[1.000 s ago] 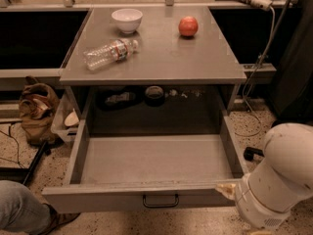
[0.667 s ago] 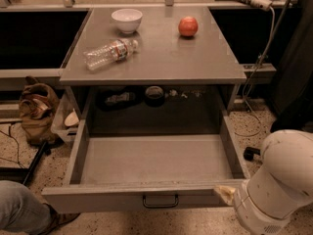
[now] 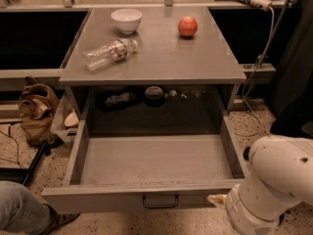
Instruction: Close top drawer
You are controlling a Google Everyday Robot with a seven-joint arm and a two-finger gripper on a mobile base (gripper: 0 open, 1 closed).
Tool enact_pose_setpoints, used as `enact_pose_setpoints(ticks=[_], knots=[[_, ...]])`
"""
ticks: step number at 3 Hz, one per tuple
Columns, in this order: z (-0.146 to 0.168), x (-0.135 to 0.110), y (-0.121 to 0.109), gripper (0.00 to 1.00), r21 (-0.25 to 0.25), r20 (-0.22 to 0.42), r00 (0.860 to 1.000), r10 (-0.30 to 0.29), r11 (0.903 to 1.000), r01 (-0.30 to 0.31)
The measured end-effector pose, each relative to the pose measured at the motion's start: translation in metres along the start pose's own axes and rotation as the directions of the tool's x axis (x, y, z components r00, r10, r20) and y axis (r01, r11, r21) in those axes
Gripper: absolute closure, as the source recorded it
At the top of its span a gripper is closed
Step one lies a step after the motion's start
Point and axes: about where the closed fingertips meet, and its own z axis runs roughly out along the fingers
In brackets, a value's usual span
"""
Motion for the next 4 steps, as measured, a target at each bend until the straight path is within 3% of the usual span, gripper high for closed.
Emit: enact_pose_setpoints(ticks=[1, 2, 4], knots=[[0.014, 0.000, -0.005, 0.00, -0.019, 0.004, 1.000, -0.011, 0.9998, 0.011], [0.024, 0.006, -0.026, 0.00, -0.007, 0.003, 1.000, 0.001, 1.0000, -0.001], [0.007, 0.032, -0.078, 0.00, 0.071, 0.019, 0.997, 0.071, 0.9949, -0.073]])
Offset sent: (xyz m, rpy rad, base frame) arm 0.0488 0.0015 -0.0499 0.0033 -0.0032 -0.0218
